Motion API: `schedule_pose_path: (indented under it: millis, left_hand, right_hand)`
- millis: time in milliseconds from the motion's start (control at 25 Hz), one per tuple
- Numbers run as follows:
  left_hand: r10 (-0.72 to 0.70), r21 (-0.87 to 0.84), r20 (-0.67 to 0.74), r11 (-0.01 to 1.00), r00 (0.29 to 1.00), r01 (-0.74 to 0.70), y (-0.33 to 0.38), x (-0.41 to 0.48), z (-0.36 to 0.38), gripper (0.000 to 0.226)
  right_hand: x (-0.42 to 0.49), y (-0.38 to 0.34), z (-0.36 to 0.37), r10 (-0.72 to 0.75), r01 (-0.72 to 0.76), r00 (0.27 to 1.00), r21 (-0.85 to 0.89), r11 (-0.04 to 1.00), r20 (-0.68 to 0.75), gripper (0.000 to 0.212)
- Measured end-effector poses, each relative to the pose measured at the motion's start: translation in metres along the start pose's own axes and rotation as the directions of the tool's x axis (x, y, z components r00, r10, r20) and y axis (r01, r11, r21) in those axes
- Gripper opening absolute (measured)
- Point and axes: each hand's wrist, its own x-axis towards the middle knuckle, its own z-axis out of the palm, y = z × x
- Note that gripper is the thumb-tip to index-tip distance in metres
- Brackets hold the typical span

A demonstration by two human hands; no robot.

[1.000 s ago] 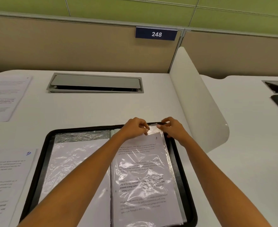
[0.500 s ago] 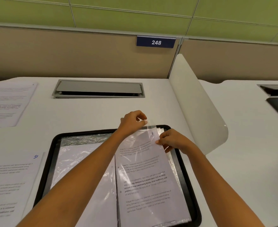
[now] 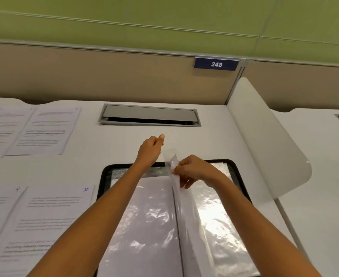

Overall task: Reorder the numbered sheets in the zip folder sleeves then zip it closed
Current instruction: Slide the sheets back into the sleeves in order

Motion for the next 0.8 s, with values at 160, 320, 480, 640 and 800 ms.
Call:
schedule_pose_path:
  millis: [160,320,480,640,800]
  left_hand:
    - [-0.3,-0.085,0.225,0.942,0.927,0.325,-0.023,-0.01,-0.055,0.081]
    - [-0.368,-0.178,0.282,0.887,0.886,0.425,-0.055,-0.018,-0.09,0.093]
    - [-0.345,-0.139,0.262,0.911,0.901,0.389,-0.086,-0.011,-0.102,0.068]
    - [-0.338,-0.1,0.118,0.931,0.934,0.35,-0.117,0.003,-0.1,0.016]
    - [-0.284,0.0,0.037,0.959,0.958,0.284,-0.133,0.008,-0.098,0.006]
  right_hand:
    - [0.024,-0.03,0.067,-0.034,0.034,0.999,-0.023,0.999,-0.024,0.025]
    - [0.058,-0.041,0.133,-0.057,0.042,0.994,-0.152,0.987,-0.097,0.03]
    - [0.076,-0.042,0.174,-0.047,0.028,0.995,-0.2,0.979,-0.093,0.019]
    - [0.078,-0.021,0.178,-0.11,0.07,0.949,-0.145,0.987,-0.295,0.015]
    - [0.08,0.022,0.163,-0.169,0.016,0.834,-0.284,0.959,-0.525,0.021]
